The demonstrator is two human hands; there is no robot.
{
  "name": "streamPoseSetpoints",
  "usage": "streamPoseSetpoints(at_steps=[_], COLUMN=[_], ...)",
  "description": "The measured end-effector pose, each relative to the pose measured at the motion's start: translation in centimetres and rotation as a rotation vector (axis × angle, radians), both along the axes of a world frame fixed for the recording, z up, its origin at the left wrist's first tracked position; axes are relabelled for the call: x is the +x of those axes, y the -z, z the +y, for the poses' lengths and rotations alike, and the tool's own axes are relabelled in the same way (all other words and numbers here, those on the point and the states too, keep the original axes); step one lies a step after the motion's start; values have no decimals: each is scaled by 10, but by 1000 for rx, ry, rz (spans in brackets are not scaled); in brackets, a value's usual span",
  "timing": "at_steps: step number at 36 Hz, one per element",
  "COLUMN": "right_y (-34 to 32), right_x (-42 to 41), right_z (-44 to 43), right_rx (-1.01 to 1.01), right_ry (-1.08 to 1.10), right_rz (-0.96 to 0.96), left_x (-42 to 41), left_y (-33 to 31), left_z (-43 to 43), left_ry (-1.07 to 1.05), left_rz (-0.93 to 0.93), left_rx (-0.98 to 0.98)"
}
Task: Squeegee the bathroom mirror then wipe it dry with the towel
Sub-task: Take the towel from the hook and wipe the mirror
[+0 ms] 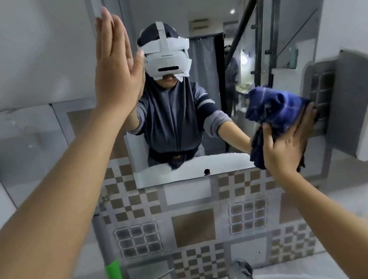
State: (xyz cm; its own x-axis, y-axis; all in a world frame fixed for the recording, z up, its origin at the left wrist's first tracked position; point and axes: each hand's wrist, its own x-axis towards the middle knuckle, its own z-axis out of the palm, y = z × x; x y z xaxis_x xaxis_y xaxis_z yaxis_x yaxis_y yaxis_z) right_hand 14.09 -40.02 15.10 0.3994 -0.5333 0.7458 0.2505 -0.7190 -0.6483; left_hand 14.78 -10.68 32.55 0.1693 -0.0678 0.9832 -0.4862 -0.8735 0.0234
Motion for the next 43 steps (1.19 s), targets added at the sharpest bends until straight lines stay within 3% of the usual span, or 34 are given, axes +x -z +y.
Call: streamPoseSetpoints(at_steps=[3,8,17,24,27,38,43], right_y=[19,47,63,56,56,59,59], right_x=[0,2,-8,-11,-11,-17,-24], right_z=[25,72,181,240,260,269,246], right_rx=[252,291,96,-21,-119,-376,-561], right_ry=[24,-5,-103,-143,-179,-199,-244], right_rz=[-43,-52,-68,-53,-45,-4,18], left_x=[-2,4,-26,-68,-77,-68,-65], left_y=[6,19,82,160,179,177,171], left_z=[1,10,27,48,50,61,66], left_ry=[2,46,70,221,301,267,265], left_rz=[3,68,134,295,402,518,515], left_rx=[11,79,100,-236,-284,-579,-602])
